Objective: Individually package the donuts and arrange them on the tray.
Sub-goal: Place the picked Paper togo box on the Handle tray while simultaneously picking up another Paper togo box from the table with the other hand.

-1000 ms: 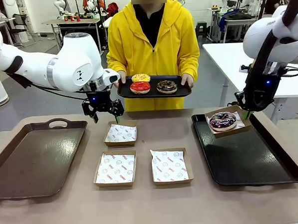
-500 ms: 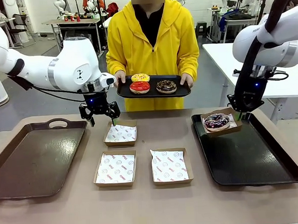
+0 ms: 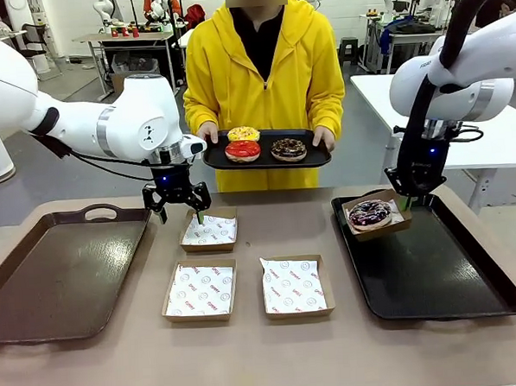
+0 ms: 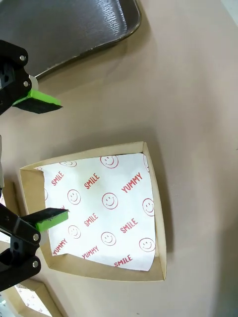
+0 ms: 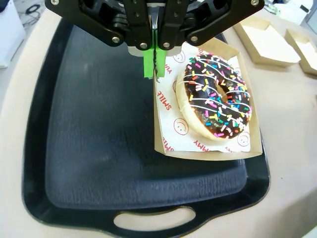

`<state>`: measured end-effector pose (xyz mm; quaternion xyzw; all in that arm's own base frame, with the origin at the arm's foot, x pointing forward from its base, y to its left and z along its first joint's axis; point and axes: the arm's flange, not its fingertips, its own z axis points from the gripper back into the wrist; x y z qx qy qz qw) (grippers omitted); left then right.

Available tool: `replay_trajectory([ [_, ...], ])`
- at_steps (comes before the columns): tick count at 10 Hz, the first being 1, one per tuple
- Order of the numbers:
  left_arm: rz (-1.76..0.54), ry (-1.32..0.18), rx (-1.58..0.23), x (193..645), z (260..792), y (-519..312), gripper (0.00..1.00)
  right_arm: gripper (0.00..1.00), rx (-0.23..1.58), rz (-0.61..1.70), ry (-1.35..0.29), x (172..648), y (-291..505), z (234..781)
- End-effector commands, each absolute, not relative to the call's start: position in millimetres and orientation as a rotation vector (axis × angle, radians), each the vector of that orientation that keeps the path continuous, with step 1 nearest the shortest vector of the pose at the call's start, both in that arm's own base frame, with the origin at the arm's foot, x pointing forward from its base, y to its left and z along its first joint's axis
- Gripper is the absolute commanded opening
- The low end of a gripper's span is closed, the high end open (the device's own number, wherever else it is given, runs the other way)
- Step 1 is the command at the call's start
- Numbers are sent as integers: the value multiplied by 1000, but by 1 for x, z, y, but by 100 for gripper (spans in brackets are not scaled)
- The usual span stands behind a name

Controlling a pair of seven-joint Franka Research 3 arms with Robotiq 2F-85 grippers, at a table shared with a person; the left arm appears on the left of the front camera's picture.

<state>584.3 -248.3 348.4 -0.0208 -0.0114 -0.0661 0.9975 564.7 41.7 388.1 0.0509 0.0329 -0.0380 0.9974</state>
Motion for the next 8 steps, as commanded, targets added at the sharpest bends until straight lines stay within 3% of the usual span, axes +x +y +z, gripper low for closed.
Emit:
replay_trajectory([
  [1, -118, -27, -5, 590, 351, -252, 100, 1, 84, -72, 56, 576, 47, 381],
  [8, -101, -35, -6, 596, 330, -253, 100, 1, 102, -50, 39, 577, 47, 372],
])
